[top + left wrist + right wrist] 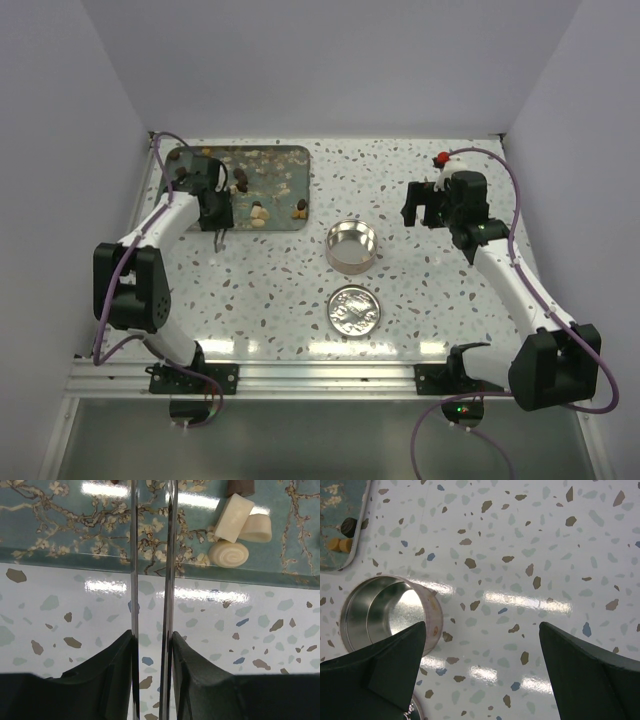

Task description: Pack the chocolate

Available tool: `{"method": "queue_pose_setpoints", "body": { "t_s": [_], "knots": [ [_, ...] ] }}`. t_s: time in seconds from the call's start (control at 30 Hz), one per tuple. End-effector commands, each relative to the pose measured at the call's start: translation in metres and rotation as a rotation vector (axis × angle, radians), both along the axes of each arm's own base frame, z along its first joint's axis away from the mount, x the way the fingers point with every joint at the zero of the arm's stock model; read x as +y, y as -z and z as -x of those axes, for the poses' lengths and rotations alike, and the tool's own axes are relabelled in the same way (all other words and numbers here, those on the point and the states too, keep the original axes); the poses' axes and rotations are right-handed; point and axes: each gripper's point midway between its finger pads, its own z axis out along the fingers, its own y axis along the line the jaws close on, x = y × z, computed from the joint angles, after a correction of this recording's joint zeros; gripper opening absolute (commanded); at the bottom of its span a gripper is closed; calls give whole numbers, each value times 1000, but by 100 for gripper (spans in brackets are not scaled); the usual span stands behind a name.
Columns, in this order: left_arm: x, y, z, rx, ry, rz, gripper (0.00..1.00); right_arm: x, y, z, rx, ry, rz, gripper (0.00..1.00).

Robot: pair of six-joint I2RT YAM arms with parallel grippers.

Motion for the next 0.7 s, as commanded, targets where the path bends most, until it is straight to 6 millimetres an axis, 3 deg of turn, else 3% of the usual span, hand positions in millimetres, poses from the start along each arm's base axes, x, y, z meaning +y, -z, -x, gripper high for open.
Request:
{"method": "queue_pose_setpoints", "body": {
  "t_s": [0.0,0.17,0.37,0.53,0.67],
  "knots": [
    [7,-15,-20,-72,3,-12,38,-2,-21,-4,-59,9,8,98],
    [7,-21,-18,-70,15,-7,30,-3,-22,-4,-62,10,11,98],
    [1,-52,-8,-101,84,7,27,-2,-23,-7,-65,10,7,98],
    [-10,-70,10,-111,180,46,27,1,-28,-17,-73,7,-1,99],
    [-35,-87,25,-149,270,74,28,6,-29,-24,-71,0,-18,98]
  ]
}}
